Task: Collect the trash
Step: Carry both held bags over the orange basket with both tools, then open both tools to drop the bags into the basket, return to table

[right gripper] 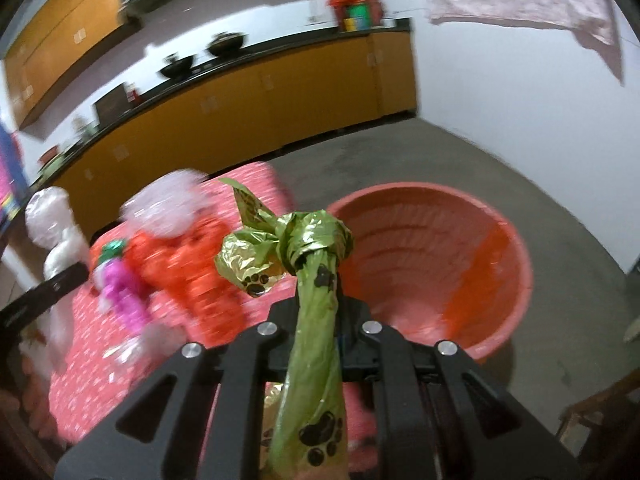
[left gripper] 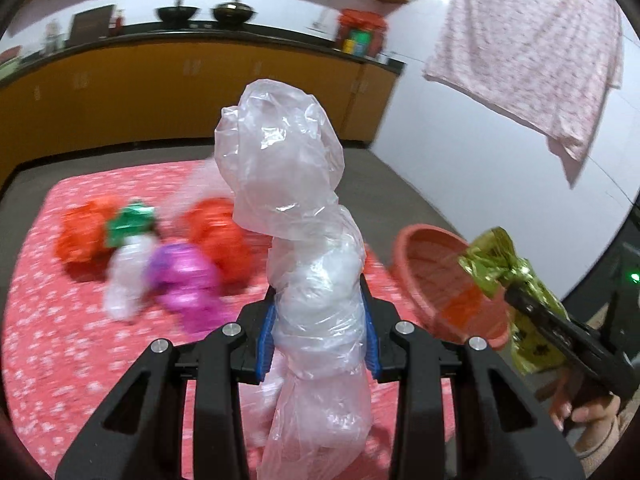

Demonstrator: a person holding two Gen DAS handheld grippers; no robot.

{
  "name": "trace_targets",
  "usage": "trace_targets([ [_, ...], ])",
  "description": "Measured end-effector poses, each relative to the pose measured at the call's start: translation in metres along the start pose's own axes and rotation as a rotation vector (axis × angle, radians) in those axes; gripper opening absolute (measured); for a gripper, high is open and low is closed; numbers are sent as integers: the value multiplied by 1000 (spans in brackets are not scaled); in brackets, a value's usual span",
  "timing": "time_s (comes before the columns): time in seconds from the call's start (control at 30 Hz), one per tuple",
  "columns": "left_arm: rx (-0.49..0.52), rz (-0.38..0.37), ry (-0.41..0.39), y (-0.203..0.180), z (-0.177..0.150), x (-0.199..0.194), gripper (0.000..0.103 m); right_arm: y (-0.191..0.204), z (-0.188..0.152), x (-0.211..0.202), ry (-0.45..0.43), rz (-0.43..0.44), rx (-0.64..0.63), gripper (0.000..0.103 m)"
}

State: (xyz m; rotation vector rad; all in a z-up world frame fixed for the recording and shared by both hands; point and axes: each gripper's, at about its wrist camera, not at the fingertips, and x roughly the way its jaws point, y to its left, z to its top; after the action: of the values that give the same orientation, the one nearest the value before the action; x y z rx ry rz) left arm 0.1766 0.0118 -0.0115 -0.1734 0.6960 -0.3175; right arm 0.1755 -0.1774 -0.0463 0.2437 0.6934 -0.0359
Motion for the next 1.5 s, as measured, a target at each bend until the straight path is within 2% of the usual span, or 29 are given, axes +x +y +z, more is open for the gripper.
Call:
trace_targets([
  [0.27, 93, -164, 59, -80, 18, 60, 36, -65, 25, 16, -33, -123, 108, 12],
  [0.4, 137, -227, 104, -113, 18, 94, 36, -86, 32, 25, -39, -144, 136, 12],
  [0.5, 157, -252, 138, -123, 17, 113, 36, -101, 35, 34, -39, -156, 160, 12],
  [0.7, 177, -273, 208, -138, 12, 145, 36, -122, 38, 53, -25, -162, 195, 12],
  [1.0, 194, -274, 249, -152, 13, 170, 36, -136, 38, 73, -5, -140, 240, 15],
  [1.1, 183, -266, 264, -152, 12, 176, 43, -136, 40, 73, -8, -123, 252, 17],
  [1.17, 166, -258, 270, -151, 13, 178, 57, -138, 39, 71, -13, -115, 257, 27],
  [1.4, 120, -234, 261, -141, 14, 173, 69, -144, 34, 62, -29, -140, 261, 41],
  [1.5, 113, -205, 226, -130, 16, 160, 78, -142, 32, 53, -56, -176, 244, 64],
])
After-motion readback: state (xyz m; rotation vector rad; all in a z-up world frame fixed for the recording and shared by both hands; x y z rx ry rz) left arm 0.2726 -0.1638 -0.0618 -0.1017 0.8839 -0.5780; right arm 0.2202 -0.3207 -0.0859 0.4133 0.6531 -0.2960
